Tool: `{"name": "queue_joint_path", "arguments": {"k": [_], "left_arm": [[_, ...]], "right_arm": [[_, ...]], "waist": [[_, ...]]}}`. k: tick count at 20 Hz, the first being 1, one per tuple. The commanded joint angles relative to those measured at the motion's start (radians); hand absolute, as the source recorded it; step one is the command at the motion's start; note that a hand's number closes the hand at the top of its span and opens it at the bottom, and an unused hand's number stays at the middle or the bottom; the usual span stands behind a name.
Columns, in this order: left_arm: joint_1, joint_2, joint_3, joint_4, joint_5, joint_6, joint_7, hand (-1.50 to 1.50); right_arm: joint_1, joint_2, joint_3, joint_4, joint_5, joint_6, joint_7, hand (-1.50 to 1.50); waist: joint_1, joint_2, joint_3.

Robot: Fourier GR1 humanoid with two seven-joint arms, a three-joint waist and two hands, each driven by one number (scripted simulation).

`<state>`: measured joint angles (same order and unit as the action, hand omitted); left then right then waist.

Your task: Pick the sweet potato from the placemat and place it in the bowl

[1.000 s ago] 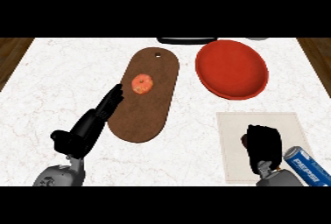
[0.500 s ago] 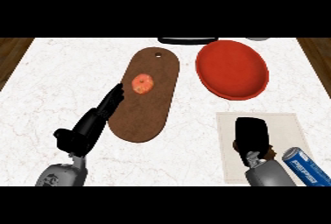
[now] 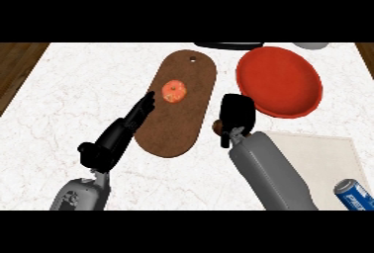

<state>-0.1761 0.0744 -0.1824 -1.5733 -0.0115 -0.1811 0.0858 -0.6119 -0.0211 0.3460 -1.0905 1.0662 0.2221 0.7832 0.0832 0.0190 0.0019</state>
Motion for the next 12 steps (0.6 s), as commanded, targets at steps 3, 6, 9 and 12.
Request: {"name": "queue_joint_path", "arguments": {"k": [3,6,9,12], "left_arm": [[0.008,0.001,0.011,0.01,-0.004,0.003,-0.017,0.0],[0.025,0.008,0.011,0.01,0.009,-0.015,-0.016,0.0],[0.023,0.017,0.028,0.005,0.001,-0.001,-0.018,0.0],[0.025,0.014,0.033,0.053,-0.004,-0.004,-0.051,0.0]], "right_arm": [[-0.283,0.02,0.004,0.193,0.01,-0.164,0.134,1.5],[-0.318,0.021,0.033,0.174,0.041,-0.343,0.163,1.5],[-0.383,0.021,0.025,0.133,0.05,-0.457,0.226,1.5],[-0.395,0.021,-0.022,0.142,0.05,-0.593,0.194,1.5]], "waist": [[-0.017,-0.006,-0.002],[-0.018,-0.007,-0.002],[-0.021,-0.011,-0.002],[-0.045,-0.009,-0.002]]}}
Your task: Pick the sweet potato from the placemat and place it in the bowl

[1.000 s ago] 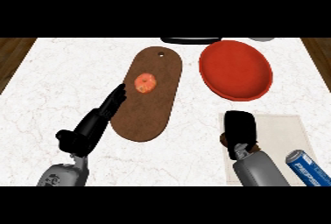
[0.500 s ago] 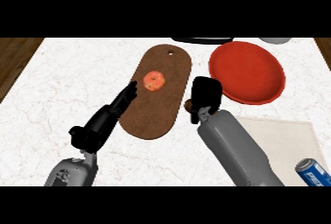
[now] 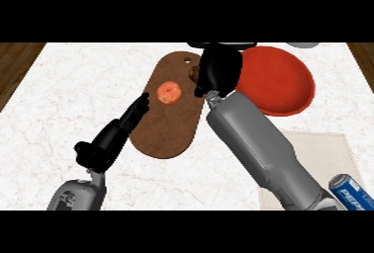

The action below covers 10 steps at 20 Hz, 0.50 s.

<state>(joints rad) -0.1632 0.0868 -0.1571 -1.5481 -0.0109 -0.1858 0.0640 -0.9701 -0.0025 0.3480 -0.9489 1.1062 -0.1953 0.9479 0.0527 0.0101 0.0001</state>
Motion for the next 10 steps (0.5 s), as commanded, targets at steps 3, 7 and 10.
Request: {"name": "queue_joint_path", "arguments": {"k": [3,7,10], "left_arm": [[0.013,-0.023,-0.003,-0.03,-0.005,0.027,0.037,0.0],[0.013,-0.015,0.012,-0.016,-0.009,0.021,0.014,0.0],[-0.014,-0.009,0.021,-0.005,-0.021,0.023,0.015,0.0]], "right_arm": [[-0.1,0.002,-0.076,0.084,0.001,-0.216,0.033,1.5],[-0.125,-0.024,-0.156,0.221,0.004,-0.244,-0.036,1.5],[-0.174,-0.089,-0.185,0.326,0.021,-0.217,-0.072,1.5]], "waist": [[-0.019,-0.004,0.0],[-0.03,-0.003,0.0],[-0.027,0.0,0.0]]}}
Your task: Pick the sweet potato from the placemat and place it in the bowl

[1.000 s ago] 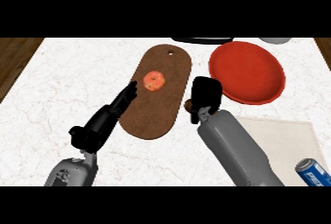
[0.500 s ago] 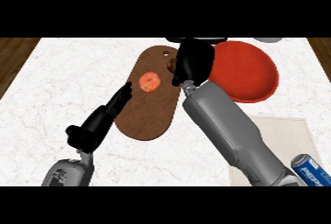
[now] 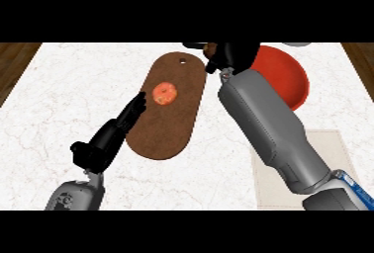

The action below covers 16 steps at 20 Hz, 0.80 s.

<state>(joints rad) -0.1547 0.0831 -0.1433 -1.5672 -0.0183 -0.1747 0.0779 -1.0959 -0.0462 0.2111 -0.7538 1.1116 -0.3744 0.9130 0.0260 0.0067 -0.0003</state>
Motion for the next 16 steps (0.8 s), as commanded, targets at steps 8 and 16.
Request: {"name": "queue_joint_path", "arguments": {"k": [8,16], "left_arm": [[0.002,-0.022,0.002,-0.003,-0.009,0.012,0.005,0.0],[0.014,0.012,0.022,-0.018,0.011,-0.026,-0.007,0.0]], "right_arm": [[0.019,-0.128,-0.047,0.254,0.143,-0.232,-0.068,1.5],[-0.005,-0.197,-0.287,0.381,-0.174,0.051,-0.298,1.5]], "waist": [[-0.005,0.002,0.0],[0.004,0.007,0.002]]}}
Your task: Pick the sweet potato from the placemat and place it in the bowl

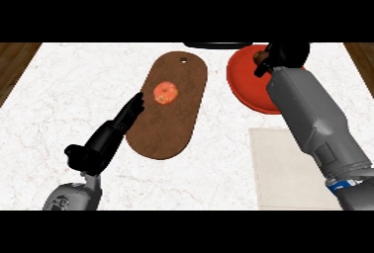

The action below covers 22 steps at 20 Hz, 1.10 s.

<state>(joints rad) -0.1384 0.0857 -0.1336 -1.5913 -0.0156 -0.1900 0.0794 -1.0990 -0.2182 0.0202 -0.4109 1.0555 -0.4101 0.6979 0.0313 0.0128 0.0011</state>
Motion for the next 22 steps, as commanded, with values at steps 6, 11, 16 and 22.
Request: {"name": "queue_joint_path", "arguments": {"k": [6,11,16,22], "left_arm": [[-0.026,-0.014,-0.005,0.026,-0.021,0.009,0.007,0.0],[-0.011,-0.035,-0.029,0.025,-0.054,0.031,-0.013,0.0],[-0.002,-0.016,0.002,0.035,-0.013,-0.004,-0.034,0.0],[0.011,-0.01,0.023,-0.028,-0.004,0.012,0.029,0.0]], "right_arm": [[0.041,-0.015,-0.163,0.083,-0.184,-0.039,-0.329,-1.5],[0.002,-0.05,-0.212,0.073,-0.213,-0.129,-0.365,-1.5],[0.033,-0.067,-0.306,0.004,-0.292,-0.311,-0.392,-1.5],[0.174,-0.123,-0.408,-0.115,-0.453,-0.242,-0.513,-1.5]], "waist": [[0.005,0.003,0.0],[0.001,-0.001,0.0],[-0.009,-0.003,0.0],[-0.034,-0.016,0.0]]}}
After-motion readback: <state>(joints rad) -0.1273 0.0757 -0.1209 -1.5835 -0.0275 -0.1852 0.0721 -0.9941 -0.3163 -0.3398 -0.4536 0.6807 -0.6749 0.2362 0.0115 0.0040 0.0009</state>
